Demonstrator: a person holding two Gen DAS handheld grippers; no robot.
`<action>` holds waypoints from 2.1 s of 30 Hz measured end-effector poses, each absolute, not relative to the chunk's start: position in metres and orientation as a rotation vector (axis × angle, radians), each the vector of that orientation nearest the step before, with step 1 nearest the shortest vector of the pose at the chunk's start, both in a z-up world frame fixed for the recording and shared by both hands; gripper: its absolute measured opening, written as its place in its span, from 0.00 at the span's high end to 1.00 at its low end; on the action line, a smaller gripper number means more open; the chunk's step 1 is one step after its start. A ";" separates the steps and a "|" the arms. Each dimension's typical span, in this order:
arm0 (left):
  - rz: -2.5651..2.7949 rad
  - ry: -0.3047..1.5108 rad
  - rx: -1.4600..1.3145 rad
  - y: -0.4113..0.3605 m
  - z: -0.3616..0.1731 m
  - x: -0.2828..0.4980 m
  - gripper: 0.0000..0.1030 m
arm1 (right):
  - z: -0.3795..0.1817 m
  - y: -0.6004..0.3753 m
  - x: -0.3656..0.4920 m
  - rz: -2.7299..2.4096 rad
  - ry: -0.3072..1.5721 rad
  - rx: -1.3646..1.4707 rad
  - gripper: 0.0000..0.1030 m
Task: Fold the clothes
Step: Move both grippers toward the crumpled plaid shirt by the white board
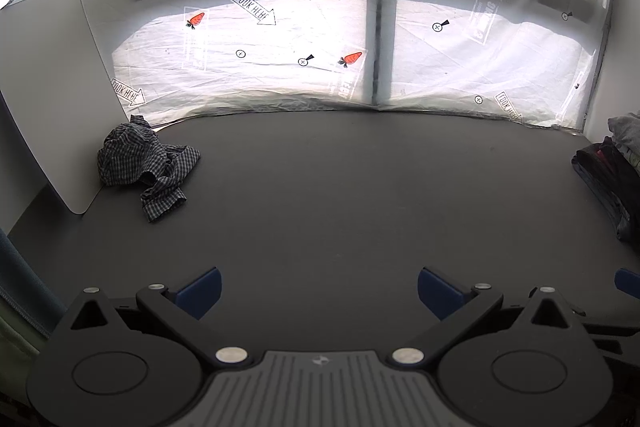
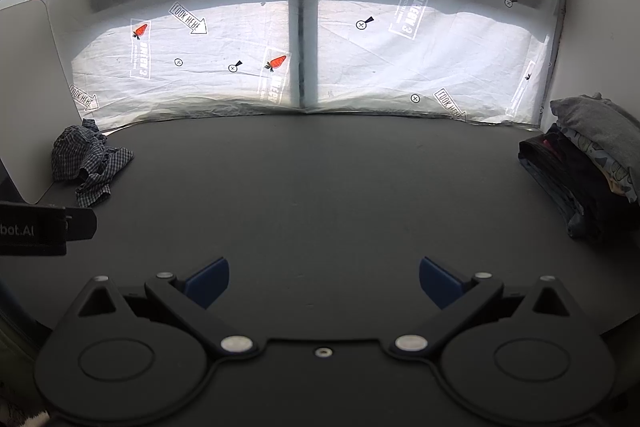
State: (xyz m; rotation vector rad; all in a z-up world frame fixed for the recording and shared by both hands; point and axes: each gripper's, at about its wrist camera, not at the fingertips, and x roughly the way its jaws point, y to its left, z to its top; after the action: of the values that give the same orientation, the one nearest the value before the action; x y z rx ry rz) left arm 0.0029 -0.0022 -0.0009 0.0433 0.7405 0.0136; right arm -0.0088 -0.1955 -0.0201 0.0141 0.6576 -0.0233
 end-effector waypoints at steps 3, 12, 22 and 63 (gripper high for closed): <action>0.010 0.740 0.044 -0.004 -0.001 0.002 0.00 | -0.021 -0.194 -0.010 -0.026 0.654 0.011 0.00; -0.001 0.737 0.051 -0.009 0.000 -0.002 0.00 | -0.022 -0.197 -0.013 -0.037 0.648 0.015 0.00; -0.005 0.736 0.056 -0.013 0.002 -0.003 0.00 | -0.022 -0.197 -0.014 -0.044 0.644 0.018 0.00; 0.025 0.825 -0.076 -0.066 -0.019 0.056 0.00 | -0.028 -0.281 0.025 -0.176 0.484 0.063 0.00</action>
State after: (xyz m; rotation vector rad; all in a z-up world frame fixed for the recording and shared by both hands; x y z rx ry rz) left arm 0.0564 -0.0663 -0.0187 -0.0761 0.8247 0.0255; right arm 0.0249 -0.2808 -0.0282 0.0625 0.4845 -0.1763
